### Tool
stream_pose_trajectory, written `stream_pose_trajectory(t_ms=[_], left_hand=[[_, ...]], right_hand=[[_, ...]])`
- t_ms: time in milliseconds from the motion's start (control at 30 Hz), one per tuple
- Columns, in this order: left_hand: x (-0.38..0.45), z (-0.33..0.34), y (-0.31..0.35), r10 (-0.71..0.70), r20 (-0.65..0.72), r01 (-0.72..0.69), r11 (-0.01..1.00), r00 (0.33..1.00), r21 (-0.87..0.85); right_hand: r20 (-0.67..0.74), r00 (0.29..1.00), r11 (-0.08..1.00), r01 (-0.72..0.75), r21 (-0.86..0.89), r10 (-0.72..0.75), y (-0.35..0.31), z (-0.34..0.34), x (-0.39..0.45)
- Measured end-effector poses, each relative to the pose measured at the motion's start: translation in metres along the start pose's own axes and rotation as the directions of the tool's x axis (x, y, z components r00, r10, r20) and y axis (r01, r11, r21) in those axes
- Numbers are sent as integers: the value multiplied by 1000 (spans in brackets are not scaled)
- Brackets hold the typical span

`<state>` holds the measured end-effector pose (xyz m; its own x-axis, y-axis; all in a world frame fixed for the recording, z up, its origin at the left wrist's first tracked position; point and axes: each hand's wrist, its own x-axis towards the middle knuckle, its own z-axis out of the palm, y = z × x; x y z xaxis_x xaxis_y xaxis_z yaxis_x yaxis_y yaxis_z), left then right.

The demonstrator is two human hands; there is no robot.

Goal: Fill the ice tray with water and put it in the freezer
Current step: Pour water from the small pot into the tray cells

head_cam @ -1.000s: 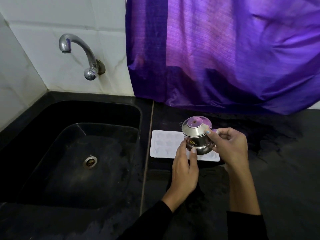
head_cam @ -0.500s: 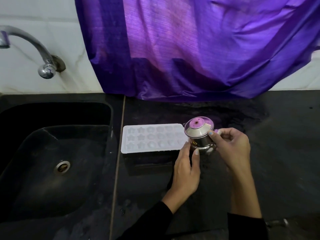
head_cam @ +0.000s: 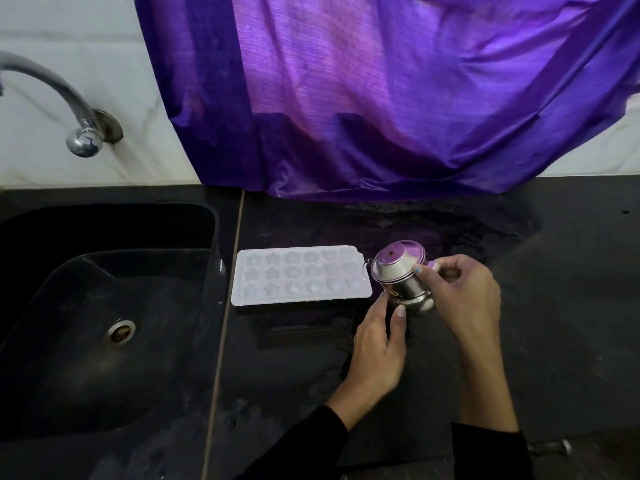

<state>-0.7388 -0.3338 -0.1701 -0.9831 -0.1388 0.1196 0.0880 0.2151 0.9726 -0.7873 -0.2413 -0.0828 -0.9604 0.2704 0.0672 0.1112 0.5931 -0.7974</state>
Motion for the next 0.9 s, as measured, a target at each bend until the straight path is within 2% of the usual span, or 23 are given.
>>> stream_pose_trajectory(t_ms=[633, 900], left_hand=[[2, 0, 0, 12, -16, -12, 1000, 1000, -3], [4, -6, -1, 5, -55, -5, 1000, 998, -8]], right_hand=[[23, 1000, 999, 19, -42, -18, -3, 2, 2], [20, 1000, 999, 7, 45, -8, -3, 2, 3]])
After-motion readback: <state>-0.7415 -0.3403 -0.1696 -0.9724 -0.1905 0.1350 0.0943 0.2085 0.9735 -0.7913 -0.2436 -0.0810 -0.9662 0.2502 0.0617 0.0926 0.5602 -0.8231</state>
